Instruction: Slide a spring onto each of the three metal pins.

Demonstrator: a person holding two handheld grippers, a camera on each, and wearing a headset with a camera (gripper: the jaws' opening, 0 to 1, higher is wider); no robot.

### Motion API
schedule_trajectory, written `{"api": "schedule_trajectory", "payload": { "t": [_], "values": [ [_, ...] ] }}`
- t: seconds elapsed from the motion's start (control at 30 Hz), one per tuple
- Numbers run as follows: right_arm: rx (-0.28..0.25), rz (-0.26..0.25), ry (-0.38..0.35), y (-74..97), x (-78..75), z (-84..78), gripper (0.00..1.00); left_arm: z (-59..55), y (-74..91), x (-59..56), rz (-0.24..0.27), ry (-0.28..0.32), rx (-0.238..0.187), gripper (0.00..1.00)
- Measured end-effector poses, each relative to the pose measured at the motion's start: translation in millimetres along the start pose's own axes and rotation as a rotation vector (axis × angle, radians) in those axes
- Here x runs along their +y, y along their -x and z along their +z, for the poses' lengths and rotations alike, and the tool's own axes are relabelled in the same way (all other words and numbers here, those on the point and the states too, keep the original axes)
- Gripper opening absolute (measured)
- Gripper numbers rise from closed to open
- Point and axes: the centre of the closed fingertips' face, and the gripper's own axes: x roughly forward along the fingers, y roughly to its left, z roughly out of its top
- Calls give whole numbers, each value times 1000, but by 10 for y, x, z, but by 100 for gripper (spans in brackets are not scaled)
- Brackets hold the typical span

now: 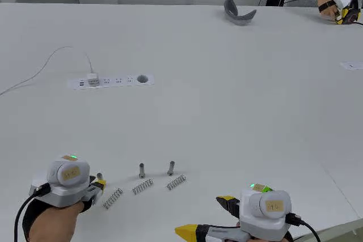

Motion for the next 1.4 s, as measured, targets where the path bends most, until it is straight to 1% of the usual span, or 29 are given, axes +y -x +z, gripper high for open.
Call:
{"api": "schedule_trajectory", "payload": {
  "t": [0.07,0.17,0.27,0.3,0.37,0.43,0.5,0.57,0.7,0.87,1.03,1.27,1.4],
  "values": [
    [-3,2,-2,-5,5,7,87,-49,17,-7,-4,13,7,18],
    [-4,2,-2,-6,-2,5,87,-123,49,-24,-9,13,18,20],
    [-3,2,-1,-3,-2,0,87,-185,74,-36,-23,28,21,23],
    [-3,2,-2,1,0,-2,87,-209,82,-50,-35,34,21,24],
    [-1,2,0,3,5,-4,87,-248,114,-64,-41,6,28,27],
    [-1,2,1,-2,-2,-12,87,-267,143,-72,-53,4,25,28],
    [-1,2,0,-3,5,-11,87,-308,172,-83,-64,8,33,30],
    [0,3,0,-10,10,-13,87,-340,208,-127,-89,-8,31,33],
    [3,7,1,-27,28,-22,87,-404,271,-160,-114,-32,35,37],
    [9,13,4,-49,44,-38,87,-436,330,-180,-134,-28,27,44],
    [13,18,5,-65,56,-42,87,-438,321,-227,-164,-44,15,54],
    [12,15,7,-60,47,-38,87,-429,292,-306,-186,-65,21,54],
    [12,10,7,-44,31,-40,87,-431,249,-339,-194,-72,30,54]
  ]
}}
